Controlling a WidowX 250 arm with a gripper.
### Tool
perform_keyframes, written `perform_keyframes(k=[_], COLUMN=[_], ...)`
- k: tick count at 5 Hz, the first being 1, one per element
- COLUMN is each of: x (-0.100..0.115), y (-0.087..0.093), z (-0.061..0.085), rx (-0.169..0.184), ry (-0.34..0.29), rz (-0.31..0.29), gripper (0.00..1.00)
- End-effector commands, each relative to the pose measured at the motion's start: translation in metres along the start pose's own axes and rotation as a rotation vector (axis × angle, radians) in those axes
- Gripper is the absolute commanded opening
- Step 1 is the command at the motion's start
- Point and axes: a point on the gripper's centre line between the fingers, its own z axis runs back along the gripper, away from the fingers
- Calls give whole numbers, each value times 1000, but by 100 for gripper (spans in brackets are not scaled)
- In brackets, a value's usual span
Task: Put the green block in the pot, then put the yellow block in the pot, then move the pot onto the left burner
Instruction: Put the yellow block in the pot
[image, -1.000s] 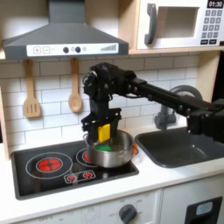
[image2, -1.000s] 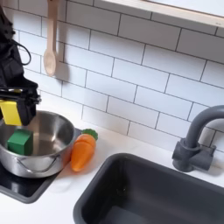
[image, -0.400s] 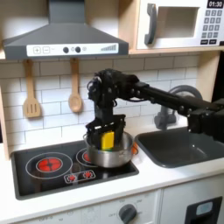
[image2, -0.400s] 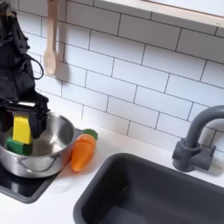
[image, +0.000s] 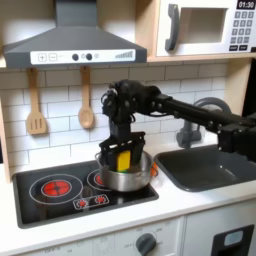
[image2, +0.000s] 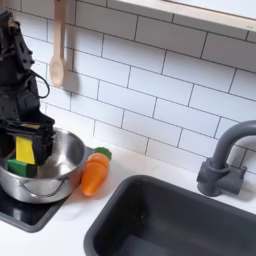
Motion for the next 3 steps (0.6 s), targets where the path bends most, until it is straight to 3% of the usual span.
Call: perform_keyframes(k=[1, 3], x=[1, 4], y=[0, -15], z=[9, 10], rx=[-18, -70], ry=[-11, -11], rz=[5, -27], gripper=[100, 100])
